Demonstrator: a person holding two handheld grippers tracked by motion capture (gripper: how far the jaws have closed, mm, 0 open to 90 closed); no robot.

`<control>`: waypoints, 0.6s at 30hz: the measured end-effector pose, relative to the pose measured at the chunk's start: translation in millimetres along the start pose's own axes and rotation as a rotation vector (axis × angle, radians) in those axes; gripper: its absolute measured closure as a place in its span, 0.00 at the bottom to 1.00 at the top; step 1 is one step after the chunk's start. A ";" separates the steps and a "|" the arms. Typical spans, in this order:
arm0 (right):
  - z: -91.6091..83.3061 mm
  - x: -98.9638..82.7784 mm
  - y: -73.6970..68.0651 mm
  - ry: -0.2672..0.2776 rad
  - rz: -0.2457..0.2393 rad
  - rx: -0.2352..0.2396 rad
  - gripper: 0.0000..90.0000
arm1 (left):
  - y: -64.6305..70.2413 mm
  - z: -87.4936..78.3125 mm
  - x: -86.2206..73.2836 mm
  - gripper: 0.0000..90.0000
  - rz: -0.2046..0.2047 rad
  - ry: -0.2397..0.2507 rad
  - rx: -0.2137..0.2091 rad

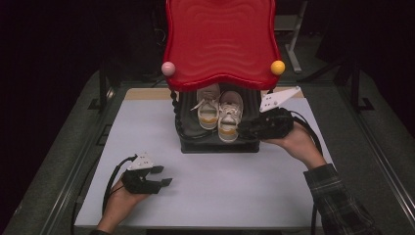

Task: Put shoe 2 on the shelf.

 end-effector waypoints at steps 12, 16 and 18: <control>19.0 -32.2 -2.7 -0.023 0.067 -0.067 1.00 | 20.9 18.1 82.8 1.00 0.098 0.062 -0.088; 27.0 -34.0 -2.0 -0.022 0.078 -0.072 1.00 | 27.0 29.5 110.9 1.00 0.139 0.084 -0.102; 28.3 -33.0 -1.3 -0.021 0.073 -0.081 1.00 | 34.2 39.0 128.5 1.00 0.169 0.094 -0.127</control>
Point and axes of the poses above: each handheld gripper's, and its own axes: z roughly forward along the jaws, x roughly out of its top, y roughly to its right, the point moved 5 cm from there along z, roughly forward along the jaws
